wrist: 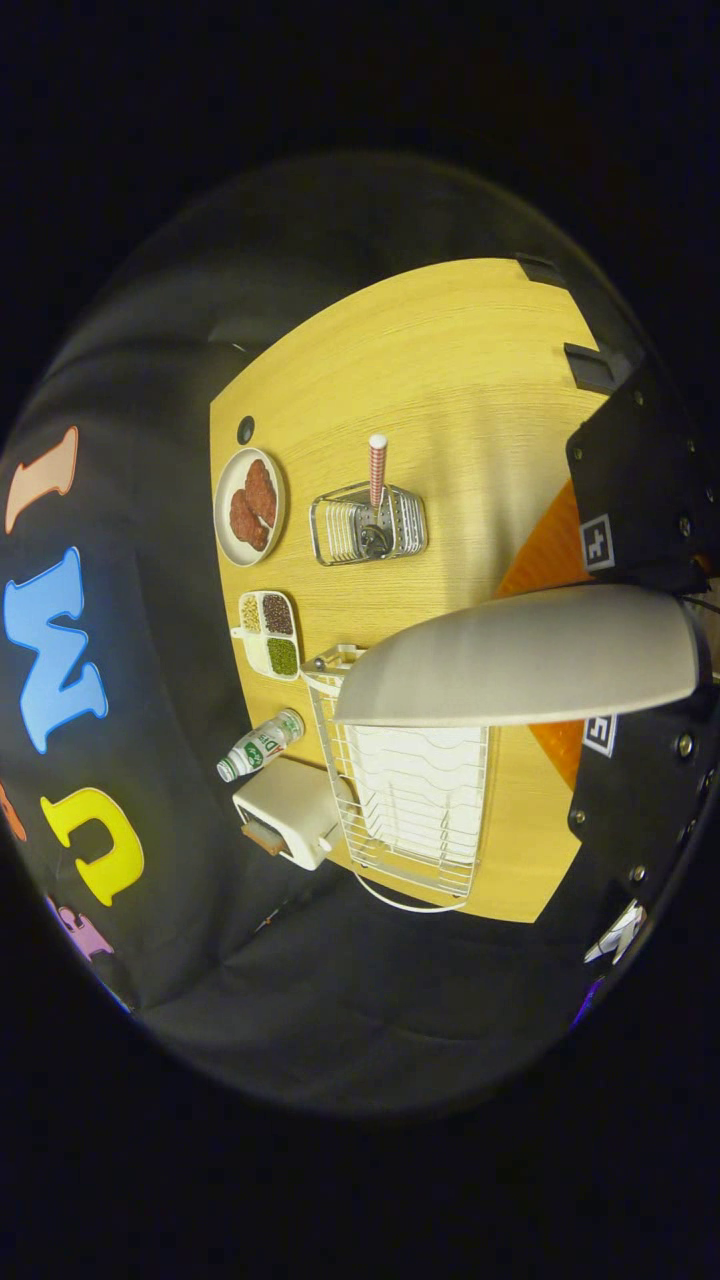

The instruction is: Take the plate from the dish rack, then take the spoon from the basket and place it into the plate.

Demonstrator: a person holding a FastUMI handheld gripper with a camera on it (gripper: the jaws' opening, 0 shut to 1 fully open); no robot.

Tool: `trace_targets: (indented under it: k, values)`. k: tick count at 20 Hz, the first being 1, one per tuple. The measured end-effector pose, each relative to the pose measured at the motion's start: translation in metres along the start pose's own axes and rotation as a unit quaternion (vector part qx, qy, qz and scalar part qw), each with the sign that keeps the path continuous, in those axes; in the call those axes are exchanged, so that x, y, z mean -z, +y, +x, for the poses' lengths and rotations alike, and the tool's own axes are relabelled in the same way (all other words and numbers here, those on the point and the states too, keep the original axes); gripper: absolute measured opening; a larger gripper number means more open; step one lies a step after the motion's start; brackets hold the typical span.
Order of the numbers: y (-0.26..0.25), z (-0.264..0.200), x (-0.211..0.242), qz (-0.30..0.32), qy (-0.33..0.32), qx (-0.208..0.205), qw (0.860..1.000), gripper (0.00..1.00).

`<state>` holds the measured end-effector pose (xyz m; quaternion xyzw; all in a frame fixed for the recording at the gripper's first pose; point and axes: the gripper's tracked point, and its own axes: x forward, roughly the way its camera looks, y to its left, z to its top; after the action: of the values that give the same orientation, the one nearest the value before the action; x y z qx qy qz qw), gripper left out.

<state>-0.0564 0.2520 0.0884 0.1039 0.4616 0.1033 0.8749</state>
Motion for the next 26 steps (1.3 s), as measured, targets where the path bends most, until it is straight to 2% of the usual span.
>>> trace_targets:
  k: [5, 10, 14, 21, 24, 26]
  values:
    - [-0.012, 0.020, 0.043, 0.017, 0.029, -0.030, 0.999, 0.35]
    - [-0.038, 0.044, 0.079, 0.064, 0.056, -0.039, 0.996, 0.34]
    - [-0.044, 0.059, 0.093, 0.093, 0.064, -0.065, 0.992, 0.34]
    - [-0.041, 0.092, 0.105, 0.100, 0.057, -0.110, 0.987, 0.34]
    - [-0.034, 0.100, 0.112, 0.122, 0.071, -0.157, 0.977, 0.34]
    - [-0.038, 0.105, 0.115, 0.146, 0.077, -0.166, 0.972, 0.34]
